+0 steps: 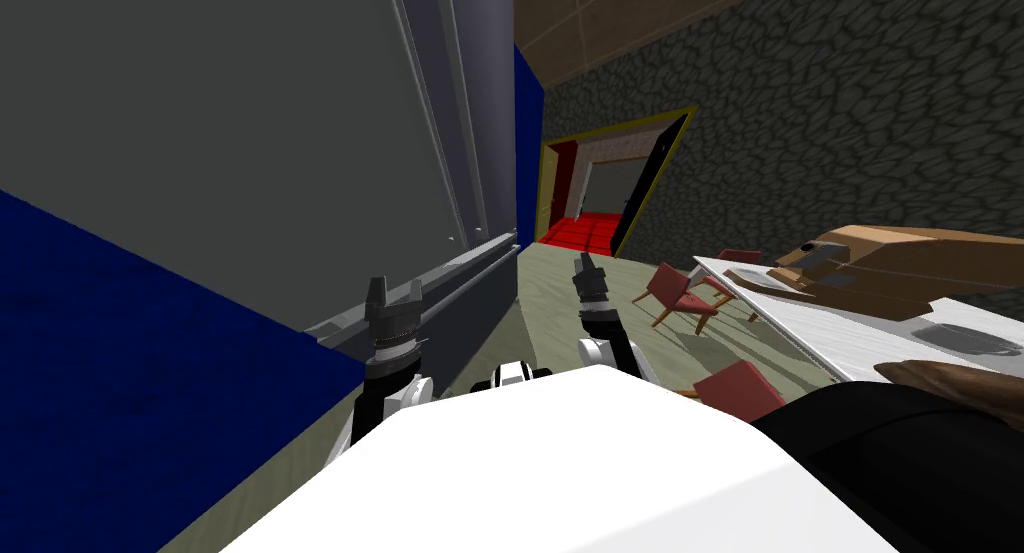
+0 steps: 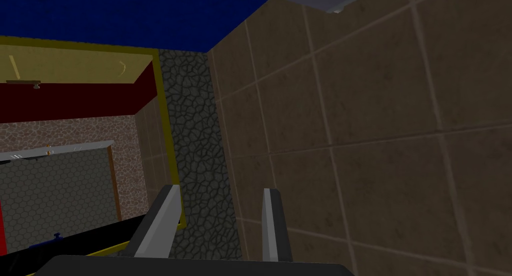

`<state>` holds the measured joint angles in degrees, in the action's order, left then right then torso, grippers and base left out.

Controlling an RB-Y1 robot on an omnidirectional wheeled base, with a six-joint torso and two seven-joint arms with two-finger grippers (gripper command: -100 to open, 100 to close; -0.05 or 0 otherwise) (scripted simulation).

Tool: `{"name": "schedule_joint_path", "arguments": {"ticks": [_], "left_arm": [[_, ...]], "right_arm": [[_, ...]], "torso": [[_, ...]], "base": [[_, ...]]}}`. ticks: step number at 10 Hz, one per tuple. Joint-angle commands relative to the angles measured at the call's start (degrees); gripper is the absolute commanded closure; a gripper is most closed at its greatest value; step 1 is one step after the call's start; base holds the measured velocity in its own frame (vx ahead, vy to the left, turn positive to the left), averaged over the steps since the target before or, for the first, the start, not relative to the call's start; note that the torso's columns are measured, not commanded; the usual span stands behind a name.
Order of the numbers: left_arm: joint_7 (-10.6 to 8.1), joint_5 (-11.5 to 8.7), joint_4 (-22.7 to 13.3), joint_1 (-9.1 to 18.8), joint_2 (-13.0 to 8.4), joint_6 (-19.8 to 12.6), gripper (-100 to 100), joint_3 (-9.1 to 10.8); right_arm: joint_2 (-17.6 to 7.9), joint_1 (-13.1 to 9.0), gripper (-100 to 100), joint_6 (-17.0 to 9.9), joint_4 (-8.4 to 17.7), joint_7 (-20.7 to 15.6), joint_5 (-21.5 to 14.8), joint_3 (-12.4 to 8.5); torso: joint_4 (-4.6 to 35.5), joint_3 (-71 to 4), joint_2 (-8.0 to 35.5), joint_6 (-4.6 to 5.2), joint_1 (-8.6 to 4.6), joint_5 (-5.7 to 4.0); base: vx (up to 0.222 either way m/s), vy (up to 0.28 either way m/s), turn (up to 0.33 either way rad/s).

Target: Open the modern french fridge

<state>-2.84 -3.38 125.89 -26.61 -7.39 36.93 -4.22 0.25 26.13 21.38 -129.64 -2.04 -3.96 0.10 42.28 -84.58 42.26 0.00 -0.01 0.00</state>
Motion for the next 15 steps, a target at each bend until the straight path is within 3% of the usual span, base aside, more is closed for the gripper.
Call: {"name": "schedule_joint_path", "arguments": {"ticks": [1,11,15], "left_arm": [[-0.83,-1.37,-1.57,0.5,0.24,0.8,-100,-0.18],[-3.67,-6.23,-7.61,2.7,0.35,3.37,-100,-0.72],[-4.66,-7.92,-9.96,3.52,2.65,4.19,-100,-0.9]], "right_arm": [[0.0,0.0,0,0.0,0.0,0.0,0.0,0.0],[0.0,-0.01,0,0.0,0.0,0.0,0.0,0.0],[0.0,-0.01,0,0.0,0.0,0.0,0.0,0.0]], "torso": [[0.01,0.02,0.04,0.0,-0.07,-0.02],[0.02,0.05,0.08,0.0,0.07,0.02],[0.0,0.01,0.04,-0.01,0.09,0.02]], "base": [[0.231,-0.119,-0.028],[0.213,-0.103,-0.025],[0.201,-0.082,-0.021]]}}
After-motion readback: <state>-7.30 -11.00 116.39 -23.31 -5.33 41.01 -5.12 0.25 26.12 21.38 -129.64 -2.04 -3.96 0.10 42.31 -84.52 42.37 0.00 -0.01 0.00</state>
